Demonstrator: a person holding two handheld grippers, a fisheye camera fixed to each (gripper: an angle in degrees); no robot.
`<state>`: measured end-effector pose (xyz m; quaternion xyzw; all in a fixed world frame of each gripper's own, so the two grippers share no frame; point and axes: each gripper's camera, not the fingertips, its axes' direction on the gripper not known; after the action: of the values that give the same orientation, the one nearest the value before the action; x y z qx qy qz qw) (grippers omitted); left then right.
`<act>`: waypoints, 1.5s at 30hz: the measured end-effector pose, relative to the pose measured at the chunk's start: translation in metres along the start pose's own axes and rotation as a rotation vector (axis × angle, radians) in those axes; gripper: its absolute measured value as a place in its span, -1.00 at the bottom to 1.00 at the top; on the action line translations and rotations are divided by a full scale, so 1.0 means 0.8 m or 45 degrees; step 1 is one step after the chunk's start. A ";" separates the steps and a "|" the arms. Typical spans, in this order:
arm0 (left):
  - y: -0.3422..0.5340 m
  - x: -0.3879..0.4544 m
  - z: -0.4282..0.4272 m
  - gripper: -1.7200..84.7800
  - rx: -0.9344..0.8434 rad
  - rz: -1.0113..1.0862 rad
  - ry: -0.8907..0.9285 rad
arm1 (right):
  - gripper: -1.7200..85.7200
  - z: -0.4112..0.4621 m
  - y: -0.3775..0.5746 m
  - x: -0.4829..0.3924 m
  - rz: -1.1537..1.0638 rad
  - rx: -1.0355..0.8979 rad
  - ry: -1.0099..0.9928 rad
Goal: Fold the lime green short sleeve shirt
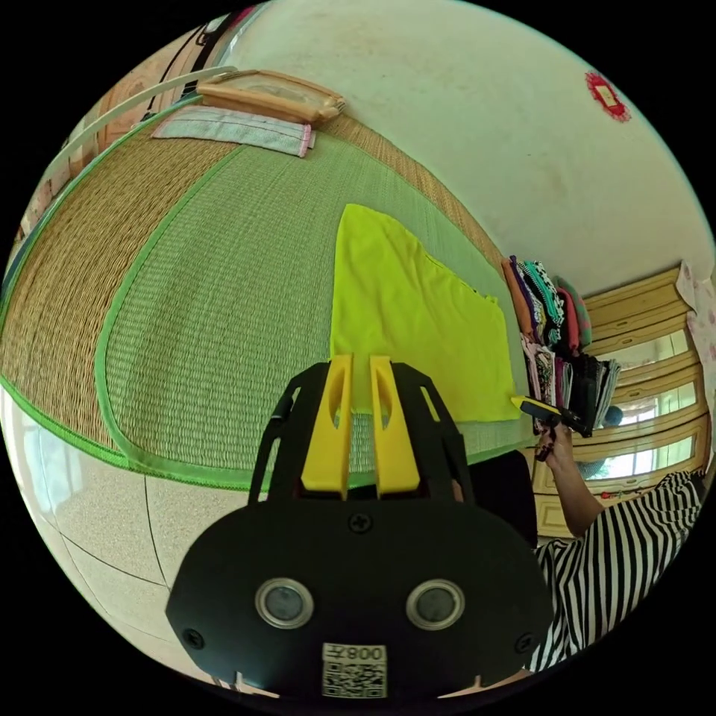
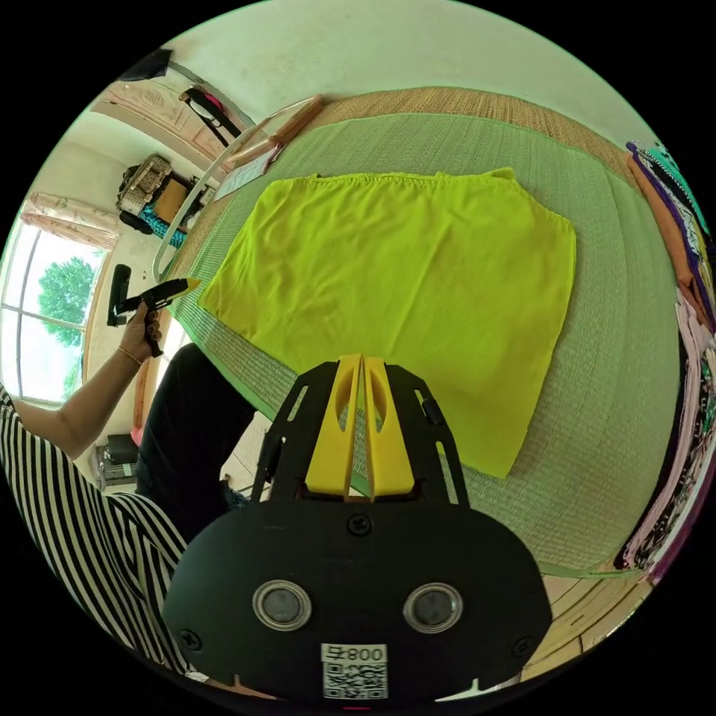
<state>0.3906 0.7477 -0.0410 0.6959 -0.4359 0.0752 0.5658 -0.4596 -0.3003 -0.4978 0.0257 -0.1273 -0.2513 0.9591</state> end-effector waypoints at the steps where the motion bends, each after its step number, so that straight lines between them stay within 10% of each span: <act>1: 0.010 -0.008 -0.011 -0.85 0.022 -0.009 0.001 | -0.87 -0.019 0.015 0.013 0.036 0.028 0.037; 12: 0.078 -0.090 -0.020 -0.90 -0.110 -0.142 0.172 | -0.79 -0.104 0.170 0.196 0.557 0.175 -0.004; 45: 0.234 -0.070 -0.208 -0.95 -0.212 -0.074 0.026 | -0.95 -0.136 0.254 0.276 0.536 0.062 -0.269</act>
<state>0.2918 0.9227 0.1186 0.6580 -0.4145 0.0293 0.6280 -0.1497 -0.2325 -0.5289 -0.0046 -0.2358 -0.0439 0.9708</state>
